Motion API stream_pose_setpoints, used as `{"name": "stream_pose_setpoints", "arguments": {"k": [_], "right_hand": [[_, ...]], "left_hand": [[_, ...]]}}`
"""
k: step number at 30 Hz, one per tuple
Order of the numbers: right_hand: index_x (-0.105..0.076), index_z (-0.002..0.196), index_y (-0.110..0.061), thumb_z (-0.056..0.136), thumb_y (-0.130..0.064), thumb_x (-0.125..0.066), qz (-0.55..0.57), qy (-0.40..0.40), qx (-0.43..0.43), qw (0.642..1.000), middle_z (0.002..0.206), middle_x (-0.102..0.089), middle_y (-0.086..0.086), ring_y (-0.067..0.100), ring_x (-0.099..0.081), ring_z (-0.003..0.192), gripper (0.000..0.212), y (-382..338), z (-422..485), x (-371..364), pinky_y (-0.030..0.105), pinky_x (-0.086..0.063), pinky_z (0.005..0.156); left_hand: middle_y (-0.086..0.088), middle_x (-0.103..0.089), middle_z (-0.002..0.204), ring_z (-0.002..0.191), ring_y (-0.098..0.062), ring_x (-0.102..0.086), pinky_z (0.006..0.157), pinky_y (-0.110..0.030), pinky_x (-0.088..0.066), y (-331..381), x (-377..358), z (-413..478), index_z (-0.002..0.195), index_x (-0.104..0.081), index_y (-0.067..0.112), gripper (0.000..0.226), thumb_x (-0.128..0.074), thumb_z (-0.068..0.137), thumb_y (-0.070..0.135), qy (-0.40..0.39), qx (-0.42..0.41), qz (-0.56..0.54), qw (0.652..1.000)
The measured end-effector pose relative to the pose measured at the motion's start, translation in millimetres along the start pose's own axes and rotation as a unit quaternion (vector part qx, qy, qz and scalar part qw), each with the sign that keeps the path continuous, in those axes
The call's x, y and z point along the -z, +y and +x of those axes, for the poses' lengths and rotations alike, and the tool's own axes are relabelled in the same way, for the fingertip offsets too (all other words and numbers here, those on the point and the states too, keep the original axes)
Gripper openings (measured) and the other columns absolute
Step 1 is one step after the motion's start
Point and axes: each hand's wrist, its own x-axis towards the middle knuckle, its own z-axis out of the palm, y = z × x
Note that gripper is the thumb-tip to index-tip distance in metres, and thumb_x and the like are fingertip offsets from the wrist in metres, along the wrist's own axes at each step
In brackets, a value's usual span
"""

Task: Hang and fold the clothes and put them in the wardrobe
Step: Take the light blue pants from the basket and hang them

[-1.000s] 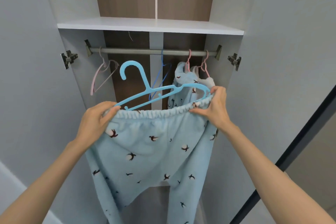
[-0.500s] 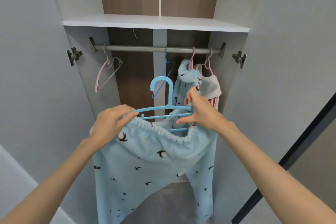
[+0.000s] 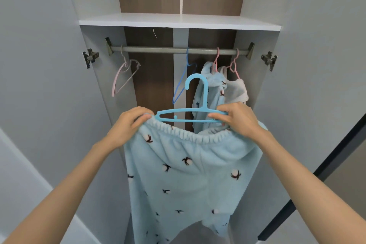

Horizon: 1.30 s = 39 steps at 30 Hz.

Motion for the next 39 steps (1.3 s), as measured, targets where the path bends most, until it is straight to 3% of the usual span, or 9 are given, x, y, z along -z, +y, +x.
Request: {"name": "stream_pose_setpoints", "arguments": {"k": [5, 12, 17, 21, 25, 30, 33, 36, 39], "right_hand": [[-0.051, 0.054, -0.037, 0.085, -0.047, -0.061, 0.052, -0.018, -0.007, 0.998, 0.048, -0.053, -0.006, 0.008, -0.048, 0.046, 0.034, 0, -4, 3, 0.017, -0.030, 0.046], [-0.044, 0.050, -0.025, 0.085, -0.048, -0.062, 0.054, -0.061, -0.011, 0.997, 0.047, -0.037, -0.003, 0.012, -0.030, 0.045, 0.046, -2, -8, 2, 0.022, -0.023, 0.047], [-0.052, 0.052, -0.019, 0.083, -0.053, -0.059, 0.085, -0.026, -0.019, 0.996, 0.046, -0.050, -0.002, 0.008, -0.041, 0.043, 0.046, -2, -17, -13, 0.020, -0.031, 0.047], [-0.060, 0.060, -0.011, 0.083, -0.054, -0.056, 0.092, -0.011, -0.035, 0.995, 0.051, -0.056, 0.005, 0.007, -0.045, 0.043, 0.049, 3, -17, -13, 0.024, -0.030, 0.049], [-0.060, 0.059, -0.017, 0.083, -0.052, -0.058, 0.108, 0.001, -0.050, 0.993, 0.051, -0.058, 0.005, 0.007, -0.048, 0.042, 0.043, 3, -11, -2, 0.028, -0.034, 0.051], [-0.059, 0.057, -0.028, 0.086, -0.050, -0.060, 0.077, -0.004, -0.047, 0.996, 0.050, -0.057, -0.001, 0.011, -0.050, 0.046, 0.036, 2, -10, -7, 0.028, -0.034, 0.051], [-0.053, 0.054, -0.017, 0.086, -0.051, -0.059, 0.053, -0.014, -0.039, 0.998, 0.046, -0.043, -0.004, 0.012, -0.036, 0.046, 0.047, 6, -11, -13, 0.027, -0.026, 0.050], [-0.038, 0.053, -0.014, 0.086, -0.053, -0.058, 0.029, -0.035, -0.025, 0.999, 0.048, -0.030, -0.003, 0.014, -0.027, 0.049, 0.055, 10, -13, -13, 0.027, -0.019, 0.051], [-0.034, 0.052, -0.016, 0.088, -0.049, -0.058, 0.016, -0.055, 0.008, 0.998, 0.049, -0.025, -0.003, 0.015, -0.024, 0.051, 0.054, 6, -15, -12, 0.026, -0.016, 0.049]], "left_hand": [[0.029, -0.066, 0.087, 0.084, 0.010, -0.058, 0.077, -0.004, -0.039, 2, 4, 6, 0.078, -0.066, 0.041, 0.043, -0.047, 0.098, 0.009, 0.077, 0.063, -0.095, 0.990], [0.030, -0.065, 0.082, 0.081, 0.010, -0.058, 0.075, -0.006, -0.041, 16, 13, 27, 0.078, -0.065, 0.027, 0.031, -0.047, 0.097, 0.009, 0.115, 0.057, -0.071, 0.989], [0.007, -0.065, 0.094, 0.095, -0.016, -0.059, 0.086, -0.036, -0.046, -1, 0, 35, 0.090, -0.067, 0.026, 0.024, -0.044, 0.098, 0.030, 0.014, 0.061, 0.088, 0.994], [0.003, -0.051, 0.102, 0.092, -0.014, -0.052, 0.084, -0.027, -0.038, 7, -6, 27, 0.108, -0.062, 0.027, 0.027, -0.041, 0.097, 0.040, 0.094, 0.069, 0.101, 0.988], [0.012, -0.051, 0.103, 0.092, -0.011, -0.046, 0.084, -0.029, -0.033, 17, -9, 20, 0.125, -0.054, 0.029, 0.049, -0.032, 0.091, 0.055, 0.006, -0.040, 0.166, 0.985], [0.007, -0.053, 0.080, 0.077, -0.004, -0.051, 0.072, -0.022, -0.040, 10, -5, 18, 0.104, -0.066, 0.020, 0.022, -0.048, 0.098, 0.028, 0.023, -0.040, 0.088, 0.995], [-0.004, -0.060, 0.080, 0.069, -0.011, -0.053, 0.069, -0.027, -0.043, 12, -9, 16, 0.095, -0.066, 0.007, 0.022, -0.050, 0.098, 0.021, 0.080, 0.016, 0.022, 0.996], [0.007, -0.054, 0.067, 0.059, -0.003, -0.045, 0.060, -0.018, -0.035, 17, -2, 20, 0.086, -0.061, -0.003, 0.025, -0.051, 0.097, 0.017, 0.147, 0.045, -0.025, 0.988], [0.000, -0.062, 0.077, 0.071, -0.004, -0.051, 0.067, -0.016, -0.037, 15, 10, 30, 0.090, -0.065, 0.002, 0.023, -0.051, 0.097, 0.019, 0.140, 0.042, -0.011, 0.989]]}}
